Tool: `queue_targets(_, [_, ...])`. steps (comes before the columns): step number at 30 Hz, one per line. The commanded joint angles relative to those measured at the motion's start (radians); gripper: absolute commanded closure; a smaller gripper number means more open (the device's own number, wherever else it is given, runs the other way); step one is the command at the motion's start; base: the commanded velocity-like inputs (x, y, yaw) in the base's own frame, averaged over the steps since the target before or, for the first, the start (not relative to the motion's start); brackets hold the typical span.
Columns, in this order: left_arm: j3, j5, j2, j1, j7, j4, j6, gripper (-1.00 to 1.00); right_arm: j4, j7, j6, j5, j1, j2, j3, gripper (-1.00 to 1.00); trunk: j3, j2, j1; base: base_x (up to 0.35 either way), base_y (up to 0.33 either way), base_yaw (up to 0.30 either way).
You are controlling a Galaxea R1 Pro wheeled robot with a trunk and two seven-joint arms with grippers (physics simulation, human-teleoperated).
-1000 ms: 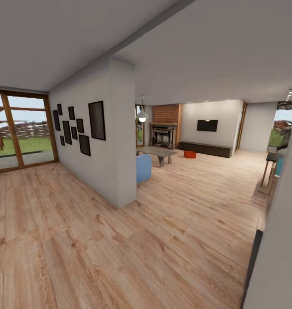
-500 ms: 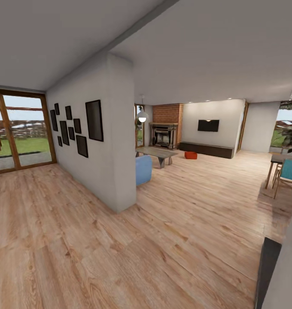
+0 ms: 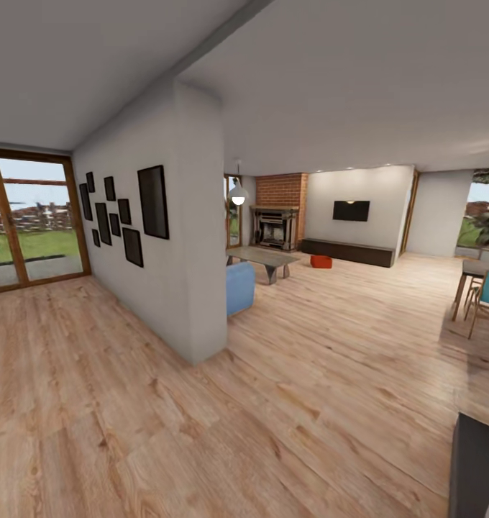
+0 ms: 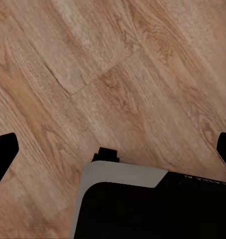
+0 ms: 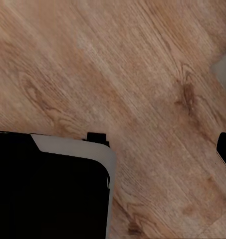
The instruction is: Move the two storage containers from the living room to the garage. In the garage, place one container on the floor and stack the other container on top of it (either order is fine).
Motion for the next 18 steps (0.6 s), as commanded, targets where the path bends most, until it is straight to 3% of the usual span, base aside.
queue_targets(1, [-0.009,0.007,0.000,-0.001,0.003,0.000,-0.002,-1.00,0.003,-0.002,-0.004,0.007,-0.001,0.000,0.004,-1.00,-0.002,-0.001,0.001,0.324,0.000,0.000])
queue_targets(12, [-0.009,0.006,0.000,-0.001,0.003,0.000,-0.002,-1.00,0.003,-0.002,-0.004,0.006,-0.001,0.004,0.003,-1.00,-0.002,-0.001,0.001,0.324,0.000,-0.009])
queue_targets(18, [-0.009,0.006,0.000,-0.001,0.003,0.000,-0.002,-1.00,0.003,-0.002,-0.004,0.006,-0.001,0.006,0.003,-1.00,-0.002,-0.001,0.001,0.324,0.000,-0.229])
